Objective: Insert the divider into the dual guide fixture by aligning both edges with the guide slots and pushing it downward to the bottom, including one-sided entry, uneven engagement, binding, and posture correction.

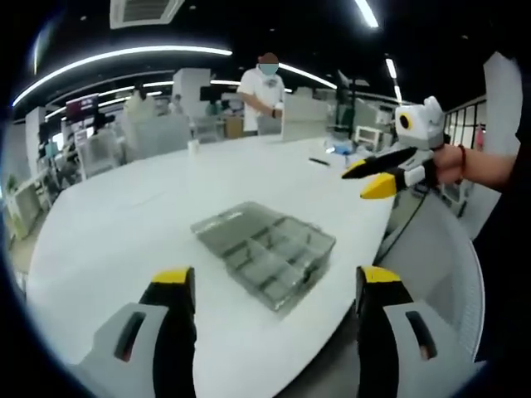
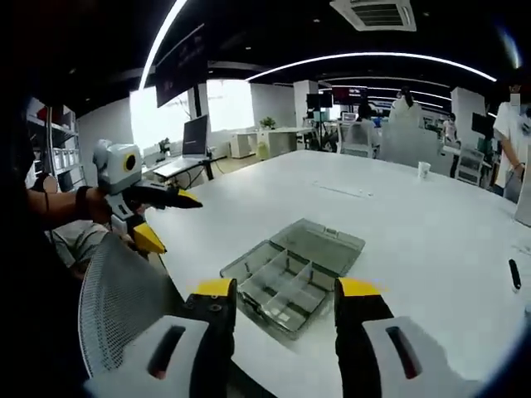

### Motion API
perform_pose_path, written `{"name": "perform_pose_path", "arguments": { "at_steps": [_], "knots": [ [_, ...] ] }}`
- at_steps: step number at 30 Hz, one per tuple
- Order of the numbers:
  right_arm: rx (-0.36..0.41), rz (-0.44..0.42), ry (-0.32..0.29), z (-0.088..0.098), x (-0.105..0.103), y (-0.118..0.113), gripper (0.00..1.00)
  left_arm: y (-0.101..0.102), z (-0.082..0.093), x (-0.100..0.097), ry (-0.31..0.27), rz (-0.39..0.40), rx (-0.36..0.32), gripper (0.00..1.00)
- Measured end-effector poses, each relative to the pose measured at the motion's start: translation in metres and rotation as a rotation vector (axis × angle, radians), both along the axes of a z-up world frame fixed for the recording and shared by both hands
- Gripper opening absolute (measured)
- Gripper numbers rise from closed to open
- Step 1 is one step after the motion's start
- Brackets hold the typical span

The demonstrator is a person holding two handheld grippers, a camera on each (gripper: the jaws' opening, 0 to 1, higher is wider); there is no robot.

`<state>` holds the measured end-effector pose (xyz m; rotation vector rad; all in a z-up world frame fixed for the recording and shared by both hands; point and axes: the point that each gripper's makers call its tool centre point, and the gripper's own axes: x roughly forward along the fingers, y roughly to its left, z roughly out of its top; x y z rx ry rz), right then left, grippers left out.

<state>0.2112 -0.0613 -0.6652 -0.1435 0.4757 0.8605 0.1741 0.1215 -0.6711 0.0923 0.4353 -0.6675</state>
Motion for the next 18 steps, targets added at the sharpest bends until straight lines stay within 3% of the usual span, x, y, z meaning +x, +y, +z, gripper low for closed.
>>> {"name": "perform_pose_path", "arguments": {
  "at_steps": [8,10,11,13,18],
  "knots": [
    [0.047,-0.004,0.053,-0.005,-0.007,-0.019,0.73,0.001,-0.009,-0.021,0.048,-0.029,-0.008,0.92],
    [0.051,-0.003,0.051,-0.005,-0.009,-0.020,0.76,0.007,-0.011,-0.025,0.063,-0.008,-0.003,0.96],
    [0.055,-0.007,0.042,-0.007,-0.009,-0.021,0.77,0.010,-0.007,-0.024,0.041,0.025,-0.024,0.96],
    [0.059,-0.017,0.068,-0.009,-0.010,-0.021,0.81,0.008,-0.004,-0.030,0.048,0.014,-0.058,0.97],
    [0.097,0.003,0.052,-0.004,-0.017,-0.012,0.84,0.003,-0.001,-0.034,0.045,0.011,-0.044,0.97]
  ]
}}
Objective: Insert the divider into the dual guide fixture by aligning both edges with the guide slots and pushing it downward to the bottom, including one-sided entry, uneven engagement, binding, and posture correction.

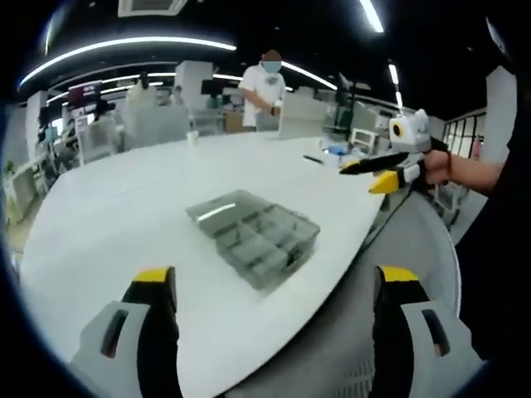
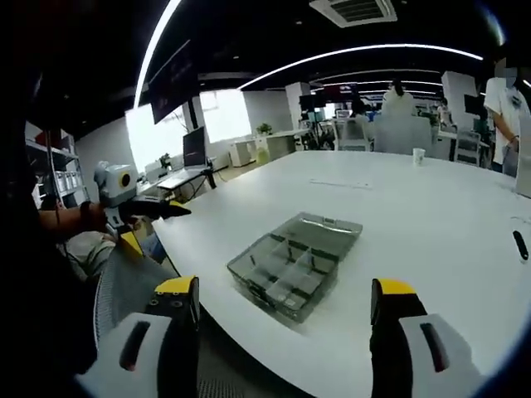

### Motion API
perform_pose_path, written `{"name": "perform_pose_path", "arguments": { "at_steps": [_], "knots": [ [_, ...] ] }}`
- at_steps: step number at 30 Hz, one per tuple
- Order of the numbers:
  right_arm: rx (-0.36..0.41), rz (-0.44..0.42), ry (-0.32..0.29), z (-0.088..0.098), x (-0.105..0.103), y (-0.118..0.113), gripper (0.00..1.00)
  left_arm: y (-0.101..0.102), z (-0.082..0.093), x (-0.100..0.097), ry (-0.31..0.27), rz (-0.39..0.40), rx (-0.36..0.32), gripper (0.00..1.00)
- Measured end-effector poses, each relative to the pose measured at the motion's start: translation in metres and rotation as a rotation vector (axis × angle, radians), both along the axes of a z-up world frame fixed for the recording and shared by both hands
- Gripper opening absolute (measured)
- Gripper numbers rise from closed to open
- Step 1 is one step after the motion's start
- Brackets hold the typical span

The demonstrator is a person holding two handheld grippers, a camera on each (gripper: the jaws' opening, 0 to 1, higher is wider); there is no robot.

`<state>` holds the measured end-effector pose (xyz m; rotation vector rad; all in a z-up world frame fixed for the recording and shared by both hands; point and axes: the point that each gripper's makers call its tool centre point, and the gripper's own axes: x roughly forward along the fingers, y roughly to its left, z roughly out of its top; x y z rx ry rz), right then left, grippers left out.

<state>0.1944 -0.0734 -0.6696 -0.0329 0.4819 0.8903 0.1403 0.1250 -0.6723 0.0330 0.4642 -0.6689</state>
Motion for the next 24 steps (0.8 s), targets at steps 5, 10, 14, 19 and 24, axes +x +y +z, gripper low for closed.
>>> {"name": "perform_pose_path", "arguments": {
  "at_steps": [5,10,14,19,24],
  "knots": [
    [-0.003,0.010,0.020,-0.007,-0.006,0.002,0.83,-0.001,0.007,0.000,-0.029,0.027,-0.005,0.97],
    [-0.015,0.018,0.034,-0.010,-0.007,0.001,0.84,0.001,0.001,-0.003,-0.015,0.041,-0.016,0.98],
    [-0.020,0.009,0.022,-0.006,-0.007,-0.001,0.86,0.004,0.002,-0.004,-0.025,0.039,-0.001,0.99],
    [-0.062,0.023,0.018,-0.009,-0.009,-0.005,0.86,0.008,0.003,0.000,-0.027,0.052,0.001,0.99],
    [-0.054,0.008,0.011,-0.004,-0.006,-0.010,0.86,0.009,0.002,0.001,-0.026,0.050,0.008,0.99]
  ]
}}
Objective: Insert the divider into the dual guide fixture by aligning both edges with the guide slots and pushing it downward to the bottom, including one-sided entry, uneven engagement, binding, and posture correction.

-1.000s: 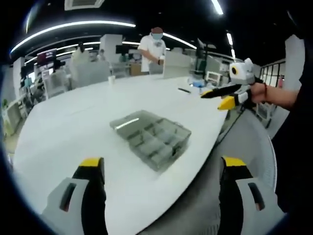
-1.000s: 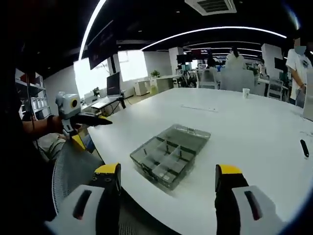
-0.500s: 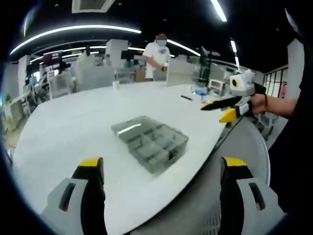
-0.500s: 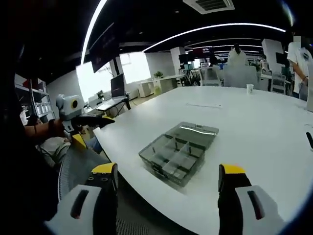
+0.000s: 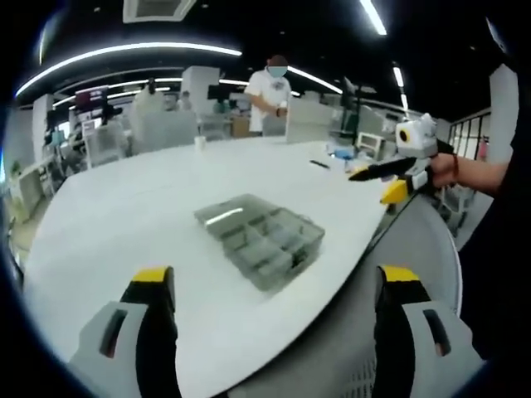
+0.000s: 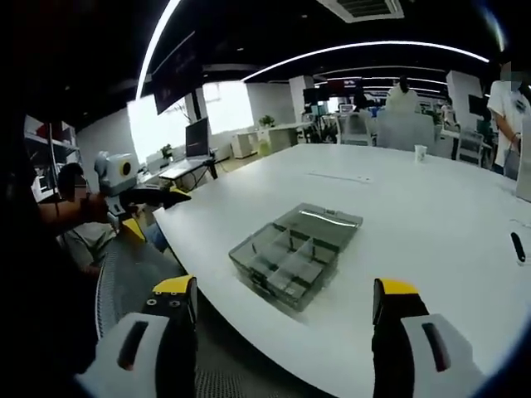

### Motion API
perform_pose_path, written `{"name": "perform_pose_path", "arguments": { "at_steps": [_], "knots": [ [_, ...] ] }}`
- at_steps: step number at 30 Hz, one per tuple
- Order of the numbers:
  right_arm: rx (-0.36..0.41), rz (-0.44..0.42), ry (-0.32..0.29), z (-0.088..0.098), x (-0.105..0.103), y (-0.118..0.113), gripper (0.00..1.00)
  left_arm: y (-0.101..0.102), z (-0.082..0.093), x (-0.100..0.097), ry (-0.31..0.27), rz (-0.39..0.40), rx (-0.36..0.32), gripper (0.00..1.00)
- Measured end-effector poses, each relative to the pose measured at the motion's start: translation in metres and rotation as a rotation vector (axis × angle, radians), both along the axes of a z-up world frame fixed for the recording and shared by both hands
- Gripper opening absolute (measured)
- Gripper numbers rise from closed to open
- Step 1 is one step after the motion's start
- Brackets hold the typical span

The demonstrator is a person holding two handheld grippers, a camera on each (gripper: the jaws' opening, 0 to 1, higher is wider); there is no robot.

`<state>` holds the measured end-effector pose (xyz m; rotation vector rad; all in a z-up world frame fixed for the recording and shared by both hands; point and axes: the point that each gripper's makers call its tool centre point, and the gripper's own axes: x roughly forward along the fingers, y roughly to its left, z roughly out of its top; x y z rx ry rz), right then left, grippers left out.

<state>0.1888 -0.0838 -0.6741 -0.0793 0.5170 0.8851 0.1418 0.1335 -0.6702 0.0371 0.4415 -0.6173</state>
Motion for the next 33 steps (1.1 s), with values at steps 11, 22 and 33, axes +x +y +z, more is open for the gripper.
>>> {"name": "perform_pose_path", "arguments": {
  "at_steps": [11,22,33],
  "knots": [
    [-0.024,0.003,0.014,-0.010,0.002,-0.006,0.86,0.005,-0.004,0.001,-0.002,0.040,-0.029,0.99],
    [-0.005,0.005,0.027,-0.018,0.001,-0.004,0.85,0.008,-0.007,0.002,0.002,0.046,-0.029,0.99],
    [0.014,0.008,0.026,-0.013,0.003,-0.001,0.85,0.010,-0.007,0.002,-0.003,0.049,-0.023,0.99]
  ]
}}
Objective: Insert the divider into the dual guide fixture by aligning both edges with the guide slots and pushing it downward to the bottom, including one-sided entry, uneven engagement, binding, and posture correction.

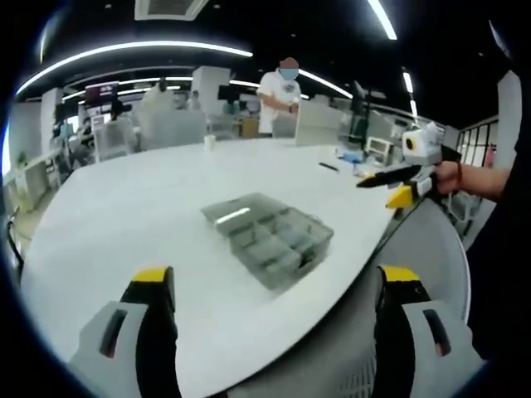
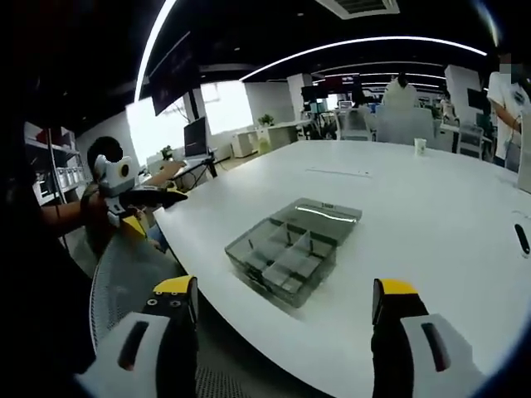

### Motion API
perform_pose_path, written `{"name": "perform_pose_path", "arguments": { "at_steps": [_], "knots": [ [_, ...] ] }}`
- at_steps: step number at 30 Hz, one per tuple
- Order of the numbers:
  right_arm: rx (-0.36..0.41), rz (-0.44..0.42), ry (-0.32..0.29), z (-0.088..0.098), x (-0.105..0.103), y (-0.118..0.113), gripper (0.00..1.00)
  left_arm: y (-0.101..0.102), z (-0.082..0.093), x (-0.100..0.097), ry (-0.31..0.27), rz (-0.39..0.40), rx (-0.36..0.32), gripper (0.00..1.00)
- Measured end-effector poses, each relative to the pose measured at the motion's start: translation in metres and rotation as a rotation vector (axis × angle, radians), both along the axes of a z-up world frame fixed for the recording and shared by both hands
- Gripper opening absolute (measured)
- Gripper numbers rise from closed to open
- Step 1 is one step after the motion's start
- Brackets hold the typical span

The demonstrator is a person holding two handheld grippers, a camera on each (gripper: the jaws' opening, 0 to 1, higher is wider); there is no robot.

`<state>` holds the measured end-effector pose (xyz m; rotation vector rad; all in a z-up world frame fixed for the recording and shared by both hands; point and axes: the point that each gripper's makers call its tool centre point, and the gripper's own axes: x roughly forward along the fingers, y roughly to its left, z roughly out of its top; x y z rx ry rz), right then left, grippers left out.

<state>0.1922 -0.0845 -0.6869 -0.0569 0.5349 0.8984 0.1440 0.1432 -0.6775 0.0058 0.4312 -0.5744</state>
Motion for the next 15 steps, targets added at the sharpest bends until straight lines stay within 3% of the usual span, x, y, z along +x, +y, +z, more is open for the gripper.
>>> {"name": "perform_pose_path", "arguments": {
  "at_steps": [8,15],
  "knots": [
    [-0.033,0.011,-0.038,0.0014,0.0016,0.0004,0.84,-0.0017,0.0002,-0.0006,0.003,0.000,0.001,0.98],
    [-0.034,0.013,-0.030,-0.0009,-0.0015,-0.0008,0.83,-0.0031,0.0004,-0.0016,0.006,-0.006,0.009,0.98]
  ]
}}
